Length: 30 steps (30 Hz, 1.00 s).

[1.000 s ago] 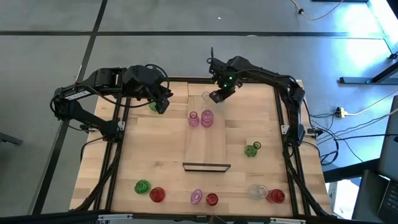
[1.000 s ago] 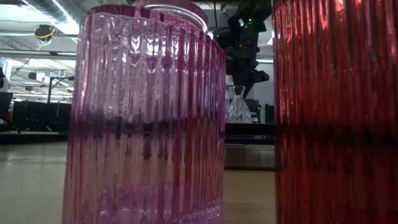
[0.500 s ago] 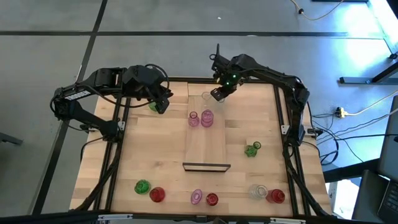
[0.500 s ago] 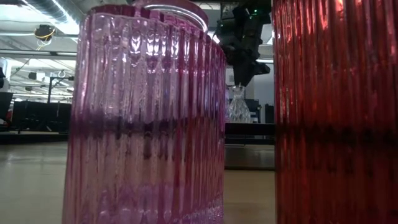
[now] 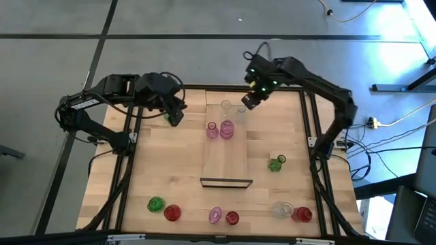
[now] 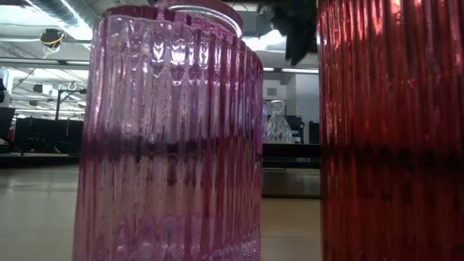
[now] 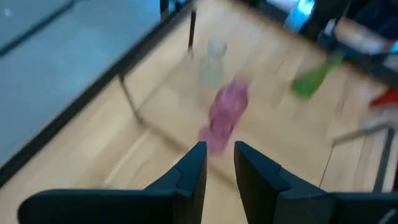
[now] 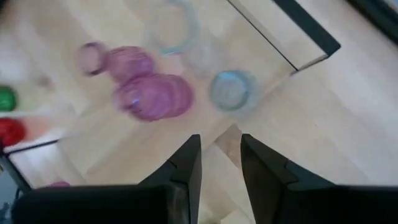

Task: Sort vases onto shelf
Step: Put the top green vase on the shelf

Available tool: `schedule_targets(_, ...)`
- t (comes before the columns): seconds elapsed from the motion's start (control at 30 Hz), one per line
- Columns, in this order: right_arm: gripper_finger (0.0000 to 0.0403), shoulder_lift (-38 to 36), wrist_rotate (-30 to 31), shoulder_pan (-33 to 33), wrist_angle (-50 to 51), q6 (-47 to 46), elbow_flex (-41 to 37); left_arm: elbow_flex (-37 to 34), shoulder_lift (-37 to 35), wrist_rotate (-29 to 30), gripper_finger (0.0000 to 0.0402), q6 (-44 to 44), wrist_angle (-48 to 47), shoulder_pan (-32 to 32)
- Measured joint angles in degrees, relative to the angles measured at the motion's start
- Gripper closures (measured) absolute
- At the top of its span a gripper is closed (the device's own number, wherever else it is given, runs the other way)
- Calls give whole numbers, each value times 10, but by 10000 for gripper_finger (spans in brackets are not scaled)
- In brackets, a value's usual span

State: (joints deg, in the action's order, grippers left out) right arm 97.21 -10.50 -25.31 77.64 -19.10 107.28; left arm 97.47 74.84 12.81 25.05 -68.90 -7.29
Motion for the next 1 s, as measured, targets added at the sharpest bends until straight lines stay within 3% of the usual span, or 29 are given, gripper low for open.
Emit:
schedule_targets(0.17,306,-70,44,61,-9,-1,1,-1,0,40,326,26,-106,0)
schedule_targets(0.37,306,-131,125,147,-10,-34,1,-57,-12,64,326,83,-109,0)
schedule_targets(0.5,306,-162,176,199,-5,-76,1,-135,-22,95,326,137,-104,-7)
schedule_targets(0.73,306,-195,246,271,17,-131,1,-236,-27,89,326,183,-72,-102)
schedule_targets(1.0,306,-199,280,318,56,-170,0,-242,-27,65,326,108,-29,-241)
